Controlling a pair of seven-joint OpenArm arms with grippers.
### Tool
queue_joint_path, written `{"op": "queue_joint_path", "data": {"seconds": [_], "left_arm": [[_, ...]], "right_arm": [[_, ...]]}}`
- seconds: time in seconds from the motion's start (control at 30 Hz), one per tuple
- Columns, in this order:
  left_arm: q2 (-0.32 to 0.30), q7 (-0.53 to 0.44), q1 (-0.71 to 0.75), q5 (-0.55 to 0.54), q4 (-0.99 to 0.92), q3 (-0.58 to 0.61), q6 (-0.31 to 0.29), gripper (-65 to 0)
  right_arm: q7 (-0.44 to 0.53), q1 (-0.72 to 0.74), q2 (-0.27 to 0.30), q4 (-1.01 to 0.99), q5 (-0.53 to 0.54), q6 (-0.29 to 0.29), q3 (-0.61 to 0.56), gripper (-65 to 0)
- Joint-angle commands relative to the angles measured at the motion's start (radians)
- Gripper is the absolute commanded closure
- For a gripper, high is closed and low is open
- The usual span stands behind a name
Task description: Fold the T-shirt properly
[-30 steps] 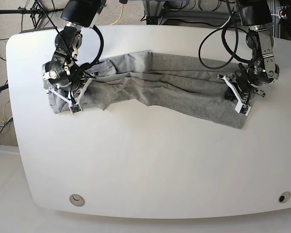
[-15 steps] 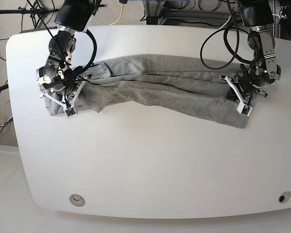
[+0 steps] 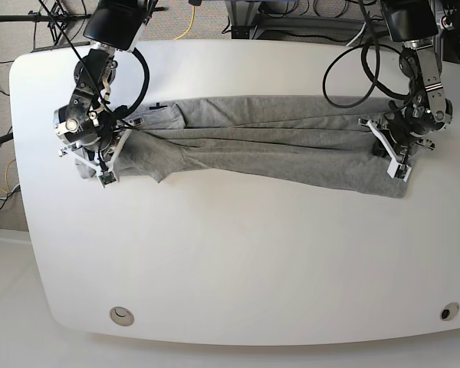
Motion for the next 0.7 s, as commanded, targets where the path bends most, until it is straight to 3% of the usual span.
{"op": "queue_joint_path", "data": {"seconds": [0.0,0.43,0.67], "left_arm": [[-0.011,0.008,-0.006,0.005,0.016,-0.005,0.002,-0.4],[0.012,0.126,-0.072,0.0,0.165,-0.038,0.001,-0.4],[0.012,0.269,-0.119,0.0,0.322,-0.038,0.001,-0.4]], "right_arm": [[0.009,0.002,0.005,0.056,0.01,-0.002,0.002,0.0],[-0.055,0.018,0.004,0.232,0.015,-0.002,-0.001,0.0],[-0.115,0.046,0.024,0.318,0.003,-0.002,0.002,0.0]]}}
